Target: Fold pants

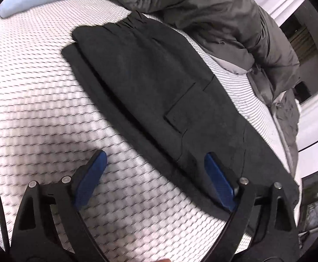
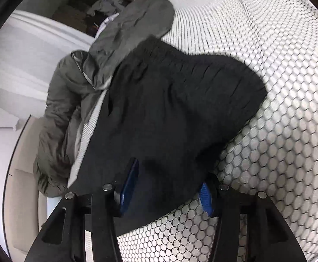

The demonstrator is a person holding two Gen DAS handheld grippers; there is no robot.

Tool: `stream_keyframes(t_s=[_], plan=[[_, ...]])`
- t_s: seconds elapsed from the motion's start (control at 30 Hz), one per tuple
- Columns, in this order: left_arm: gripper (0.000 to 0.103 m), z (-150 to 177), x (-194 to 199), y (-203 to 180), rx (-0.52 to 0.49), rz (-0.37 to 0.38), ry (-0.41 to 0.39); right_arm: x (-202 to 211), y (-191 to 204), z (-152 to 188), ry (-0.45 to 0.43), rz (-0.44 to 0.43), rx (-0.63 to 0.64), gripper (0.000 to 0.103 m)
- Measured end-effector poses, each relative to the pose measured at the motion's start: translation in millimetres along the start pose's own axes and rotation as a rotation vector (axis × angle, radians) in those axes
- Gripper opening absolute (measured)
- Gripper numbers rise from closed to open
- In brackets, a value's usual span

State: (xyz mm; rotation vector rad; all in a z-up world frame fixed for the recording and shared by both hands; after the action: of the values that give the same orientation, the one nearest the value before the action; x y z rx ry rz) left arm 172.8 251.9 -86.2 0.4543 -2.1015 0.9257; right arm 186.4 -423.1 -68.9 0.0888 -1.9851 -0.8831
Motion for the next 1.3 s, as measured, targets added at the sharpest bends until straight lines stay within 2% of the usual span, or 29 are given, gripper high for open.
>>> stream_keyframes(t_s=[0.07, 0.1, 0.13, 0.17, 0.2, 0.23, 0.3, 0.47, 0.67, 0.7, 0.73, 0.77, 0.83, 1.03, 1.17, 1.3], plan=[[0.089, -7.9, -8.6, -3.6, 0.010, 0.014, -0.017, -1.9, 2.4, 0.9, 0.001, 0.016, 0.014, 0.052], [0.083, -13.0, -12.8, -4.9, 0.016, 0.023, -0.027, -3.7, 4.2, -4.7, 0.001, 0.019, 0.020, 0.052], [0.059, -17.2, -15.0, -5.9, 0.019, 0.018, -0.043, -2.1, 3.3, -1.8, 0.002, 0.018, 0.026, 0.052], [0.041, -20.1, -15.3, -4.9, 0.021, 0.004, -0.064, -2.2, 3.3, -1.2, 0.002, 0.019, 0.028, 0.052], [0.012, -24.6, -21.5, -5.3, 0.030, -0.019, -0.069, -2.3, 2.2, -1.4, 0.003, 0.020, 0.029, 0.052], [0.006, -27.0, -23.1, -4.4, 0.041, -0.008, -0.074, -1.7, -1.6, -5.1, 0.005, 0.019, 0.028, 0.052], [0.002, -28.1, -14.9, -1.1, 0.076, 0.035, -0.099, -3.3, -4.5, -7.0, 0.004, 0.013, 0.022, 0.052], [0.001, -20.4, 23.7, 1.0, 0.020, 0.041, -0.153, 0.5, -9.7, -11.4, -0.003, 0.014, 0.001, 0.052], [0.001, -12.4, 13.4, 17.8, 0.036, 0.013, -0.100, 3.8, -16.4, -17.3, -0.049, -0.001, -0.057, 0.052], [0.001, -12.4, 11.7, 19.4, 0.037, 0.006, -0.098, 4.5, -18.3, -19.8, -0.078, -0.005, -0.067, 0.045], [0.001, -12.2, 10.9, 20.9, 0.039, 0.003, -0.096, 4.3, -18.9, -21.4, -0.097, 0.012, -0.064, 0.018], [0.001, -12.1, 10.4, 21.5, 0.041, 0.004, -0.098, 4.3, -19.3, -23.1, -0.123, 0.051, -0.047, 0.007], [0.001, -13.2, 12.7, 20.6, 0.040, 0.006, -0.107, 4.9, -15.8, -23.7, -0.148, 0.045, -0.036, 0.002], [0.001, -4.6, 39.1, 23.9, -0.004, 0.021, -0.132, 44.7, -0.5, -17.4, -0.229, -0.021, 0.005, 0.001], [0.001, 15.9, 61.0, 42.3, -0.003, -0.011, -0.149, 66.1, -15.4, 16.3, -0.238, -0.028, -0.019, 0.001], [0.002, 44.2, 87.7, 63.9, -0.007, 0.006, -0.153, 86.5, -36.5, 44.2, -0.231, -0.022, -0.049, 0.001]])
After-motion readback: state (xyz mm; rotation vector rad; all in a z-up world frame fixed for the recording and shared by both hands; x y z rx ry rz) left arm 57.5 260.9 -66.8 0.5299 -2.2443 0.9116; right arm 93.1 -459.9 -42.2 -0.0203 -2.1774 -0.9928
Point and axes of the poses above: each gripper's, at about its wrist camera, not at the fingertips, and x roughly against the way its jaws point, y to its left, z to its underside, the point moved 5 cm from there along -x, roughly the way its jaws point, and after that the axes turned 1 degree about -x, right-handed, at the moved point
